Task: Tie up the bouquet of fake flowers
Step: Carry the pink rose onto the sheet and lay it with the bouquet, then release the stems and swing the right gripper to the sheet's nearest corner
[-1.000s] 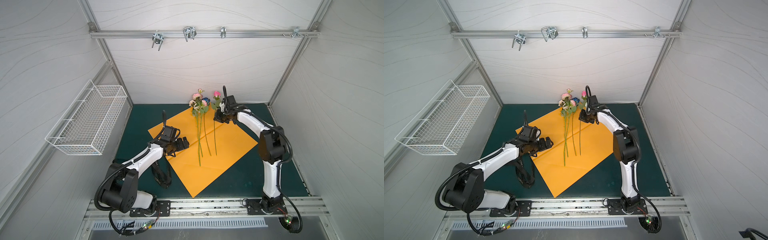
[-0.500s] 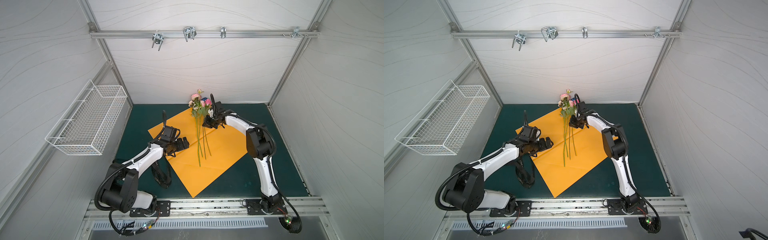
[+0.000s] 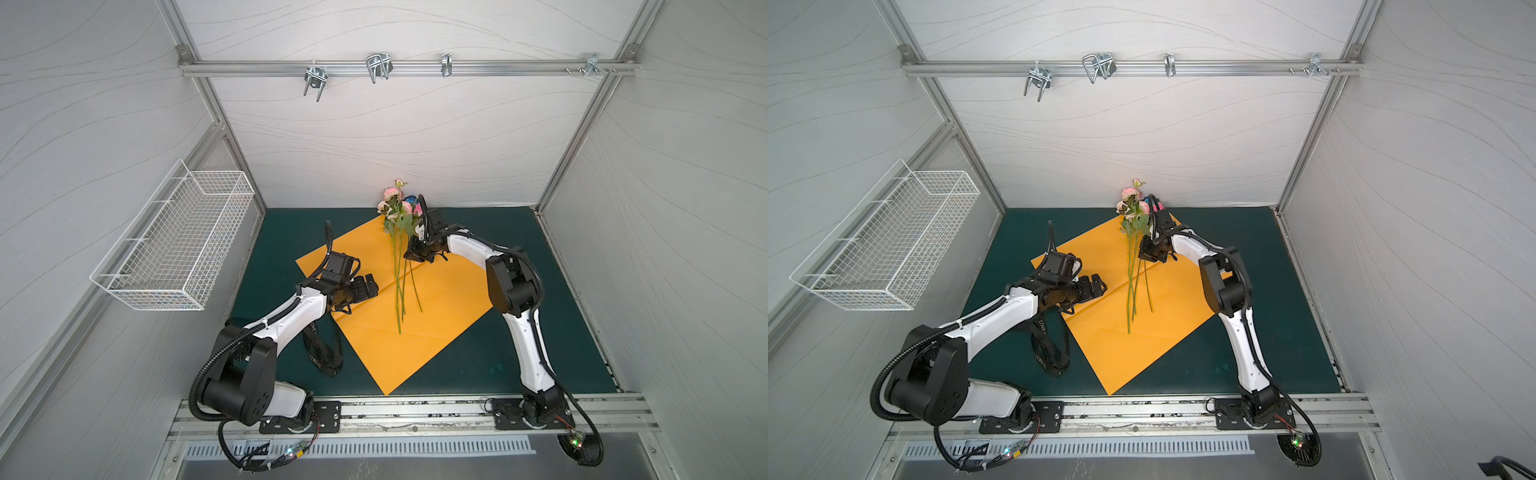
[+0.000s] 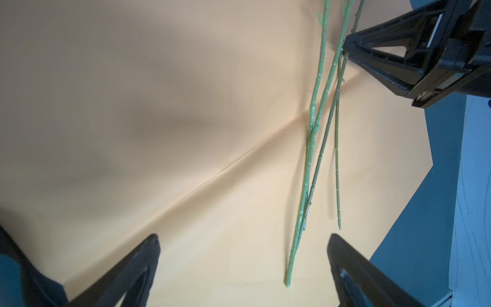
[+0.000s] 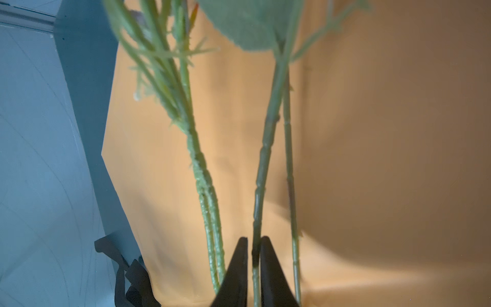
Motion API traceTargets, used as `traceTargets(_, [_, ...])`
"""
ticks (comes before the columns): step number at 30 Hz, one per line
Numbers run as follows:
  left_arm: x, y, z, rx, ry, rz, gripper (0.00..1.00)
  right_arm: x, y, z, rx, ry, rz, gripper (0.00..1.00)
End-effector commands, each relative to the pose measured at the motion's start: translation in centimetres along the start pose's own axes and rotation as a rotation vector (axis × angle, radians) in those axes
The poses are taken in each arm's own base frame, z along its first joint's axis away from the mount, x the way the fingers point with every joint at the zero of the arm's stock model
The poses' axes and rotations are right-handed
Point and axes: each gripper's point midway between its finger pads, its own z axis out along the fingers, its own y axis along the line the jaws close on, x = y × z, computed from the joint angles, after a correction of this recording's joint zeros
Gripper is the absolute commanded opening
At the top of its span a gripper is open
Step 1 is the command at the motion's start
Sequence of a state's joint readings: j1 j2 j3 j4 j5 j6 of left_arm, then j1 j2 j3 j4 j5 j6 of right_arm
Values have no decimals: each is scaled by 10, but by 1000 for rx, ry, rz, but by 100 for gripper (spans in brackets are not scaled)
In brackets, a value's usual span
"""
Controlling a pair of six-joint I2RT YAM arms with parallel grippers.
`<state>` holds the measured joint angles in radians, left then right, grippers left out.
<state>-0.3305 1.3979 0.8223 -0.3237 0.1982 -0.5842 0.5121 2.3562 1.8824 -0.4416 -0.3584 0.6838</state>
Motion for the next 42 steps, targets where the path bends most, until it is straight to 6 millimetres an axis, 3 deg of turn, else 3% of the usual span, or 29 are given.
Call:
traceTargets(1, [-9,-10,-6,24,-30,2,99,4,-1,4,3,20,-4,18])
traceTargets(14, [10,-1,-18,24,-12,-48,99,6,14,-30,10,-6,-67,38])
traceTargets(20, [32,7,-25,31,26,-102,98,22,14,-45,7,8,-84,42])
traceTargets(25, [57,23,-33,4,65,-149,92,46,18,-62,-2,30,-121,44])
traceTargets(28, [70,32,-37,-9,82,-173,91,73,21,-77,15,42,-190,45])
traceTargets(31, [82,38,-40,-17,102,-191,91,112,21,-94,100,32,-354,49])
traceTargets(37, [106,45,-49,-17,156,-199,90,217,5,-120,395,22,-789,54])
traceTargets(42, [104,53,-55,-57,129,-168,90,305,20,-132,523,-22,-1165,59])
